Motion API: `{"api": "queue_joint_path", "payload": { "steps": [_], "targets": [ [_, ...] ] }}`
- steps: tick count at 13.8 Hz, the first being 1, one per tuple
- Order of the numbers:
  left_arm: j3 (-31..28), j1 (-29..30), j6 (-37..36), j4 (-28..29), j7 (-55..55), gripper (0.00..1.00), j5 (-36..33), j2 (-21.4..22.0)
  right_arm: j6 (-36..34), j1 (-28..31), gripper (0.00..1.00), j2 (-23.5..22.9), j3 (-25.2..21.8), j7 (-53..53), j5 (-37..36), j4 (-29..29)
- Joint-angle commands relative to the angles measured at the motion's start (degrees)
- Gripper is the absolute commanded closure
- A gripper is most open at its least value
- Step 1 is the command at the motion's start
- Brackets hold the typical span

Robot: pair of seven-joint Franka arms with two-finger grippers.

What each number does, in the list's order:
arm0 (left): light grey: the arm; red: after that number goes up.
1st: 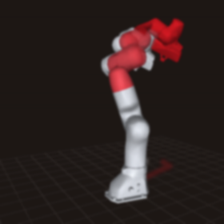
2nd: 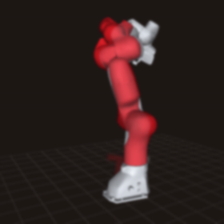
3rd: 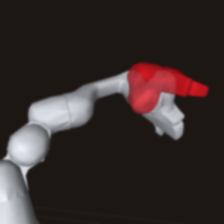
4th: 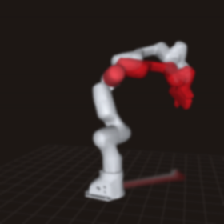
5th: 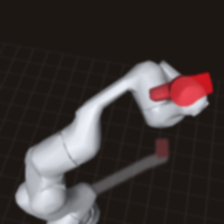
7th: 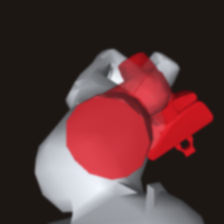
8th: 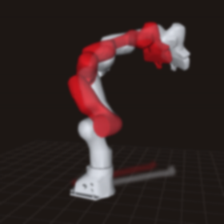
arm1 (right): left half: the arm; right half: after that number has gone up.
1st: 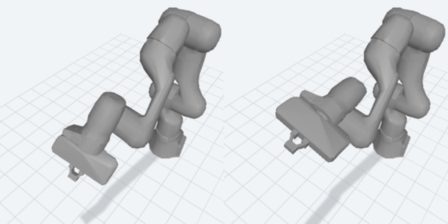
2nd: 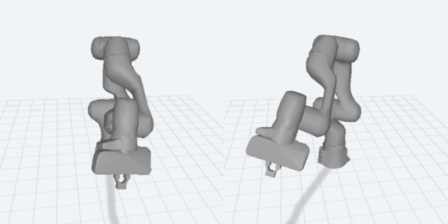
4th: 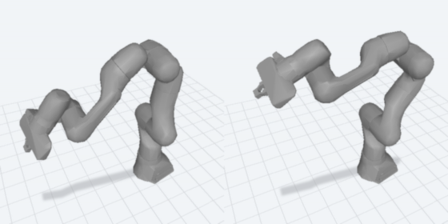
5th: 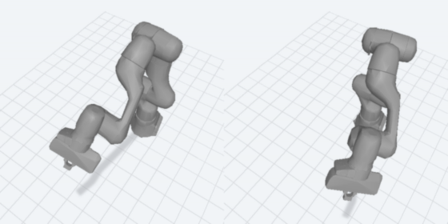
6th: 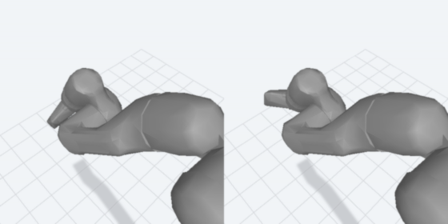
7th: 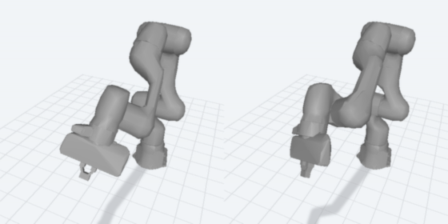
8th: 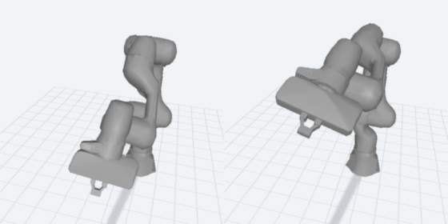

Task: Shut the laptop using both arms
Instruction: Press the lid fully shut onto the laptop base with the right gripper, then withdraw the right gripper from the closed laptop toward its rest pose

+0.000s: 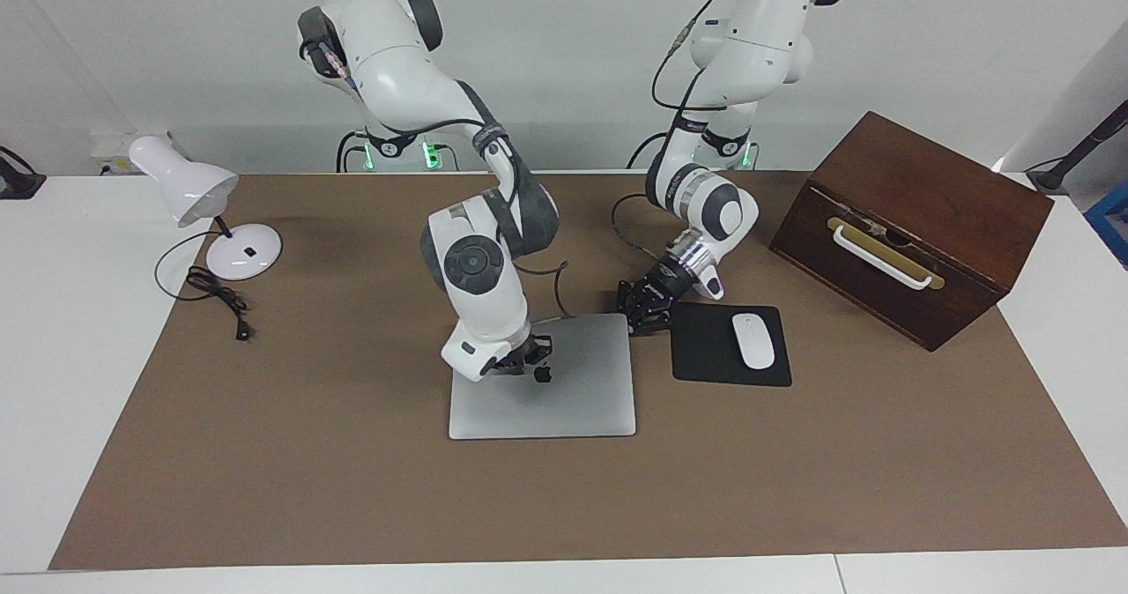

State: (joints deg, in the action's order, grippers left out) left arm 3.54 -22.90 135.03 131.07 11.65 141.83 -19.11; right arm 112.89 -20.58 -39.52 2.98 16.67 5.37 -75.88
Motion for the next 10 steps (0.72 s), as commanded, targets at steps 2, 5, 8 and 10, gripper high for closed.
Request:
{"api": "queue_joint_path", "payload": {
  "steps": [2, 5, 8, 10],
  "targets": [
    [-0.1, 0.8, 0.8, -1.5, -1.8, 1.0, 1.2, -2.6, 0.2, 0.6, 1.0, 1.7, 0.5, 1.4, 0.7, -2.6],
    [-0.1, 0.8, 0.8, -1.5, -1.8, 1.0, 1.2, -2.6, 0.0, 0.6, 1.0, 1.8, 0.5, 1.4, 0.7, -2.8],
    [-0.1, 0.8, 0.8, -1.5, -1.8, 1.0, 1.2, -2.6, -0.2, 0.6, 1.0, 1.8, 0.5, 1.4, 0.7, -2.8],
    [-0.1, 0.8, 0.8, -1.5, -1.8, 1.0, 1.2, -2.6, -0.3, 0.6, 1.0, 1.9, 0.5, 1.4, 0.7, -3.2]
  ]
}}
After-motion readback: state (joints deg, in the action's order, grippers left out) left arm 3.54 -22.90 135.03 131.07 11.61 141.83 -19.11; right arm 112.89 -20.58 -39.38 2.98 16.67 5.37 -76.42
